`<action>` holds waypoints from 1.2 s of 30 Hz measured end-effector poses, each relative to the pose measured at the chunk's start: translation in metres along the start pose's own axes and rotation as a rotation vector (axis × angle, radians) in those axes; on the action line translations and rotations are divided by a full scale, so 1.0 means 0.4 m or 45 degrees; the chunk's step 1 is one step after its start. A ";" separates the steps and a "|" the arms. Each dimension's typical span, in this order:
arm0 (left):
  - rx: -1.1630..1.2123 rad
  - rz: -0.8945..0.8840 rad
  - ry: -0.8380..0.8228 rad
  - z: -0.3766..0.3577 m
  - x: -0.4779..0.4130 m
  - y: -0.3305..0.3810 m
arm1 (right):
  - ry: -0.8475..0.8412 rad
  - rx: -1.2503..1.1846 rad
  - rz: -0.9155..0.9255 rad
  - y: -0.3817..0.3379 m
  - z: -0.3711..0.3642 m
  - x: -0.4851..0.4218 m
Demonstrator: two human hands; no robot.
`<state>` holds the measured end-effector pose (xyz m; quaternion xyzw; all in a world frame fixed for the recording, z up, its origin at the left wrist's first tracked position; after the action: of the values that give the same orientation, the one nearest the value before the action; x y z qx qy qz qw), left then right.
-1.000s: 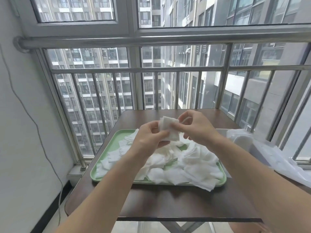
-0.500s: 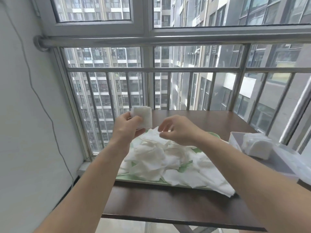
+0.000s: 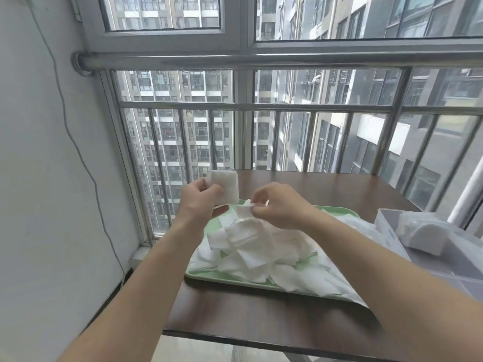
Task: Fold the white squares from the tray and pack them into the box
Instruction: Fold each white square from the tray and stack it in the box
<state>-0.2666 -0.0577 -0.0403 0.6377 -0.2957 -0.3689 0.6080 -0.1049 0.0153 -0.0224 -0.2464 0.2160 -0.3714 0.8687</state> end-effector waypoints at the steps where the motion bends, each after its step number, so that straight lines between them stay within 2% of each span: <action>1: 0.003 0.000 -0.002 -0.001 0.000 -0.001 | 0.009 -0.067 -0.004 0.005 0.011 0.000; 6: 0.007 0.011 0.003 -0.009 0.003 -0.002 | 0.022 -0.439 -0.016 0.033 0.066 0.014; 10: -0.001 0.003 -0.025 -0.022 0.010 0.004 | 0.058 -0.623 -0.020 0.049 0.107 0.035; 16: -0.083 -0.034 -0.198 -0.062 0.025 0.010 | -0.007 -0.859 0.003 0.034 0.142 0.059; 20: -0.120 -0.081 -0.405 -0.099 0.048 0.017 | -0.086 -0.777 0.101 0.022 0.152 0.064; 24: -0.171 -0.126 -0.556 -0.123 0.066 0.025 | -0.020 -0.641 0.137 0.020 0.165 0.066; 30: -0.142 -0.161 -0.615 -0.147 0.084 0.032 | 0.065 -0.592 0.139 0.030 0.182 0.077; 36: -0.090 -0.096 -0.628 -0.166 0.096 0.042 | 0.137 -0.397 0.176 0.052 0.199 0.081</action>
<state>-0.1891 -0.0537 -0.0285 0.5171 -0.3982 -0.5460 0.5253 -0.0286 0.0249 0.0215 -0.3426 0.3337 -0.2854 0.8306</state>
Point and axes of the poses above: each hand's wrist, its own x-axis away from the middle knuckle, its own z-axis out of the back of the hand, y = z × x, the point moved 2 cm from there along -x, towards the middle knuckle, and after that the axes turned 9 degrees about -x, right-handed, at the moved point
